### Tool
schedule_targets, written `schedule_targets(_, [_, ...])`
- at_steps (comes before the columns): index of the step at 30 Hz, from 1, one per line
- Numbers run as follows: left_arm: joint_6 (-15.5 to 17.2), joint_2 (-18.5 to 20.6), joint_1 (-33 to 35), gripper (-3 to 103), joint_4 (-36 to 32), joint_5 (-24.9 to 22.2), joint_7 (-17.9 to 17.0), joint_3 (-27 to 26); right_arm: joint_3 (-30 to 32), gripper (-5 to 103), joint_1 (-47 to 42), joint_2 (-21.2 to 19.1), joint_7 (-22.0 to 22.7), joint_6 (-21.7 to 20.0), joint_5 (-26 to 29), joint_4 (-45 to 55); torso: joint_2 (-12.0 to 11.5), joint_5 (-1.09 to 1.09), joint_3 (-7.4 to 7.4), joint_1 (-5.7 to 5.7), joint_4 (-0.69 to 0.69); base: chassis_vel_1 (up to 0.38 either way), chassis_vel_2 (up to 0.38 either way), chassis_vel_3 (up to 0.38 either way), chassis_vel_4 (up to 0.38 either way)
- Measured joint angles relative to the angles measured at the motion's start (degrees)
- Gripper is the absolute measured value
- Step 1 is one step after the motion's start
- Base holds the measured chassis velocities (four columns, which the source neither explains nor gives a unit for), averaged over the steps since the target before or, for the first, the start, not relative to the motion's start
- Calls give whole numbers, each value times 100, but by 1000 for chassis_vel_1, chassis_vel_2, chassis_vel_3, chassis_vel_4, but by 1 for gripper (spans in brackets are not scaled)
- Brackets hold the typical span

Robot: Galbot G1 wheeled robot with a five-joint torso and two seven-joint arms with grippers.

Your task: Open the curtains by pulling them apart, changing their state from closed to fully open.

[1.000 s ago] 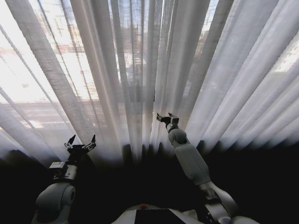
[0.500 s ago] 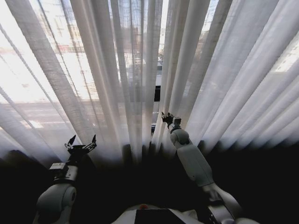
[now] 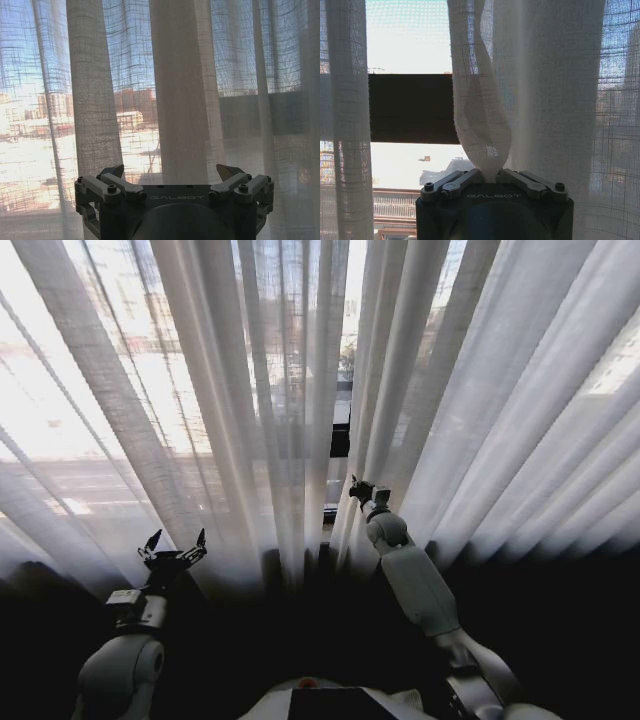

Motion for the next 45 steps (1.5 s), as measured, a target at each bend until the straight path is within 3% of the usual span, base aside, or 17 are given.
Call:
schedule_targets(14, [3,-38,2,100,-39,59,5,56,89,0,-214,-319,110,-158,19,841,0,0,0,0,0,0,0,0,0])
schedule_targets(21, [-3,-10,0,100,-41,66,6,61,204,0,-401,-495,43,-280,346,1054,0,0,0,0,0,0,0,0,0])
schedule_targets(34, [-15,-11,5,100,-44,71,6,85,237,0,-501,-541,41,-320,552,1164,1,-1,-1,0,1,-22,-22,16,18])
schedule_targets(45, [-23,11,-13,100,-65,74,5,80,243,0,-543,-465,63,-337,588,1156,0,2,0,0,0,-202,-198,212,204])
